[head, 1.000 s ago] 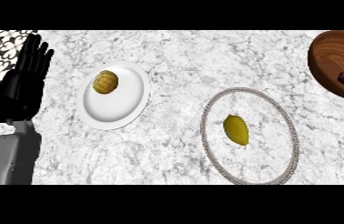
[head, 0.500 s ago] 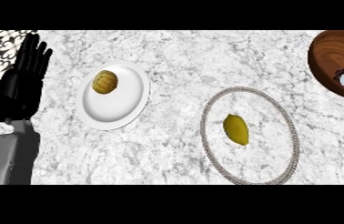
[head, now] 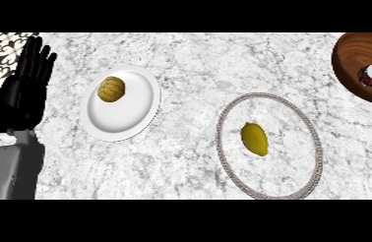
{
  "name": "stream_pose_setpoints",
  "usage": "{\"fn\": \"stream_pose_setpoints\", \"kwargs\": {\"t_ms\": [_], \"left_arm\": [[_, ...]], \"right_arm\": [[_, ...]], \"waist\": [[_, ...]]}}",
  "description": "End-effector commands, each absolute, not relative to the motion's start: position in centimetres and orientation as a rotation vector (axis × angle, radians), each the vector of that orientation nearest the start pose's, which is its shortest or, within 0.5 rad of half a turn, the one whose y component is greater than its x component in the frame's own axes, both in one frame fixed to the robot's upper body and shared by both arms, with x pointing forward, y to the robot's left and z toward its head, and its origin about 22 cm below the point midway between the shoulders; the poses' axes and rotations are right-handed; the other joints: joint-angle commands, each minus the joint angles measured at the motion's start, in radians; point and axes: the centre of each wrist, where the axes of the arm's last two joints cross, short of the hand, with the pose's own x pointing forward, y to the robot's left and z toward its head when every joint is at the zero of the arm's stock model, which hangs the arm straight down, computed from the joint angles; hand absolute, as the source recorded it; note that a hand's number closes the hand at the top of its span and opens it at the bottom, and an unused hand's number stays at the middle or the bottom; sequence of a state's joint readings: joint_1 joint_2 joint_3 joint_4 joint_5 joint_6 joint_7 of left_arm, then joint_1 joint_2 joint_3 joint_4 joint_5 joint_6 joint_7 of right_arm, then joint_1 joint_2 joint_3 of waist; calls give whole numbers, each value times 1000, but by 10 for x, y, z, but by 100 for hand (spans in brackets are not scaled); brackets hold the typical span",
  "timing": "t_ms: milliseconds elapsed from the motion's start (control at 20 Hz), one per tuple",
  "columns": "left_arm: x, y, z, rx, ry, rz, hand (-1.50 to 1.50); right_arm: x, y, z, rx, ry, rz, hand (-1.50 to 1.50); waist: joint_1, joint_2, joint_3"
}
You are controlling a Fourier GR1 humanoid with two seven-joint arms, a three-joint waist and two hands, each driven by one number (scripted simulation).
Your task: Pick the cupcake from the placemat and place it in the bowl
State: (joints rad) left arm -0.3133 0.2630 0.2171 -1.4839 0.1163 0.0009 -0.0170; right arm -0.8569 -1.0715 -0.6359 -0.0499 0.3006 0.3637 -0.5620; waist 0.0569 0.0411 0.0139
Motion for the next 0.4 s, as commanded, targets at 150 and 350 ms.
{"fn": "stream_pose_setpoints", "kwargs": {"t_ms": [150, 350], "left_arm": [[306, 311, 91, 182, -1837, 5, 0], [303, 320, 87, 201, -1818, 20, 0]], "right_arm": [[244, -606, 171, -601, -1693, -65, -150], [226, -617, 180, -556, -1705, -56, -150]], "waist": [[-3, 4, 8], [-7, 1, 7]]}}
